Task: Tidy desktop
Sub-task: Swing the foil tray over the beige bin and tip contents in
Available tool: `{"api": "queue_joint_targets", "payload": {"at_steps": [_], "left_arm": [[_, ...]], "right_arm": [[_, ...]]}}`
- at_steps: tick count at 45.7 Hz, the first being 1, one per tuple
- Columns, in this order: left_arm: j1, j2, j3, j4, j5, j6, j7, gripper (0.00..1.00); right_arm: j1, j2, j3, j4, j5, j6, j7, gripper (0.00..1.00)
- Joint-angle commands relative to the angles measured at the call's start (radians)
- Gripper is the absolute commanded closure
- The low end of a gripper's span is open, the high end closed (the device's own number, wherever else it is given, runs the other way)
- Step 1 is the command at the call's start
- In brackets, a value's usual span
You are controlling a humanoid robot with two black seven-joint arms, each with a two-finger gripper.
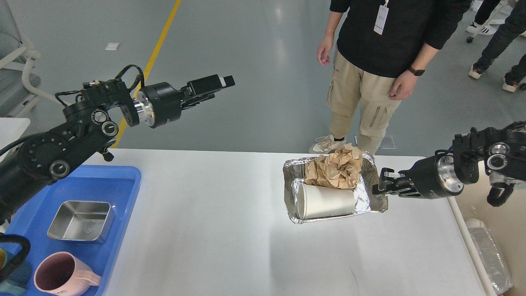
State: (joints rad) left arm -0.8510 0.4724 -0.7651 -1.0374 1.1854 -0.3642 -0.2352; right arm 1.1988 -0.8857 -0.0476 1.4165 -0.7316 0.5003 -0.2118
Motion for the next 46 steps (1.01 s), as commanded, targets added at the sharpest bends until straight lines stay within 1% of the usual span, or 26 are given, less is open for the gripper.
{"api": "queue_joint_targets", "payload": {"at_steps": [1, 10, 15, 18, 35, 46], "left_arm": [[0.17, 0.0, -0.256, -0.035, -0.007, -0.002, -0.001, 0.03], [0.345, -0.014, -0.506, -0.121, -0.16, 0.001, 0.002, 0.03], [0.404, -0.028, -0.623, -0.122, -0.233, -0.002, 0.002, 0.03], [0.437, -0.025, -0.661, -0.124, -0.242, -0.01, 0.0, 0.03], [0.518, -0.02, -0.783, -0.133, -0.329, -0.015, 0.0, 0.03], [0.552, -0.021, -0.798, -0.136, -0.383, -0.016, 0.0, 0.03]], "right_arm": [[-0.002, -0.002, 0.0, -0.001, 0.0, 0.0, 0.0, 1.0], [-0.008, -0.03, 0.003, -0.013, 0.011, -0.005, 0.0, 1.0], [-0.019, -0.07, 0.003, -0.04, 0.073, -0.011, 0.0, 1.0], [-0.024, -0.084, 0.003, -0.047, 0.1, -0.011, 0.0, 1.0], [-0.056, -0.199, 0.005, -0.116, 0.27, -0.034, -0.003, 1.0], [-0.137, -0.262, 0.005, -0.223, 0.426, -0.039, -0.003, 1.0]]}}
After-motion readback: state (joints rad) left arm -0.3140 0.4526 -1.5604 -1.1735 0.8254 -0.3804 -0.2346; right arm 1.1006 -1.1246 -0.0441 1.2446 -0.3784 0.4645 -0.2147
